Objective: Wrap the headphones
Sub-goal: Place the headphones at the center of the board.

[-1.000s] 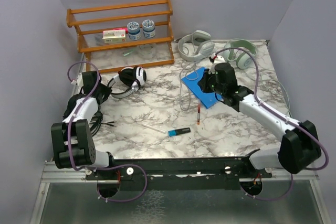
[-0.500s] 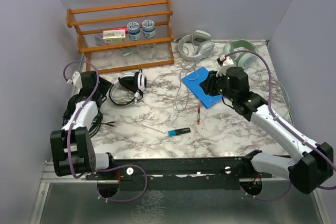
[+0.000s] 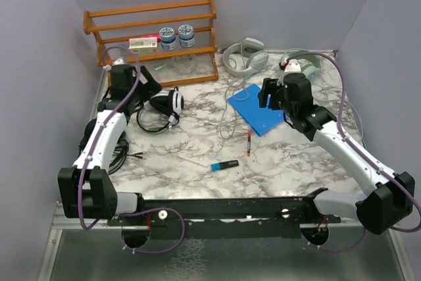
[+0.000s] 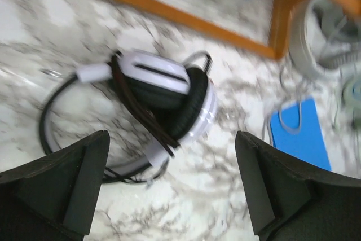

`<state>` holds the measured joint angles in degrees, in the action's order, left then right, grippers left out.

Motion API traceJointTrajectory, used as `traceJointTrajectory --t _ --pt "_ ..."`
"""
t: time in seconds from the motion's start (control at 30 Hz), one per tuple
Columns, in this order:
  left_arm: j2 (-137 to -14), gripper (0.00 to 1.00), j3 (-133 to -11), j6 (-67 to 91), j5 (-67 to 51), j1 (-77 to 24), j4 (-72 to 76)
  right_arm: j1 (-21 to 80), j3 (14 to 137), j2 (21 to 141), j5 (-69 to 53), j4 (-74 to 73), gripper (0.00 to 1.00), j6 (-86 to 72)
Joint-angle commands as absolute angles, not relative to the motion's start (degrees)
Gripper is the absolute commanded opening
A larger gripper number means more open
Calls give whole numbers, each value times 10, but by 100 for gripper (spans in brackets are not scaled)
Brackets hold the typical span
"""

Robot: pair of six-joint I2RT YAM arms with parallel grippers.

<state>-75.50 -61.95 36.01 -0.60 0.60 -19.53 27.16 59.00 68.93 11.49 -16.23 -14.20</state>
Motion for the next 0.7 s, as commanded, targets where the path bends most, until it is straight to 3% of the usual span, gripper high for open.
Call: traceJointTrajectory --t 0.0,0.13,0.23,0.33,0.5,0.67 --pt "-767 99 -614 321 -58 -51 -270 225 612 727 156 -140 74 -145" --pt "-750 99 -596 330 -37 -61 -288 153 621 753 146 -129 93 -201" --pt "-728 99 -589 289 -27 -60 -291 100 631 773 152 -127 99 -224" --pt "-710 99 -582 270 -34 -59 -296 76 657 811 125 -128 100 -226" --pt "-704 99 -582 225 -147 -59 -302 77 680 863 59 -86 100 -231" --pt "-670 99 -565 213 -133 -59 -303 82 751 949 78 -105 100 -298"
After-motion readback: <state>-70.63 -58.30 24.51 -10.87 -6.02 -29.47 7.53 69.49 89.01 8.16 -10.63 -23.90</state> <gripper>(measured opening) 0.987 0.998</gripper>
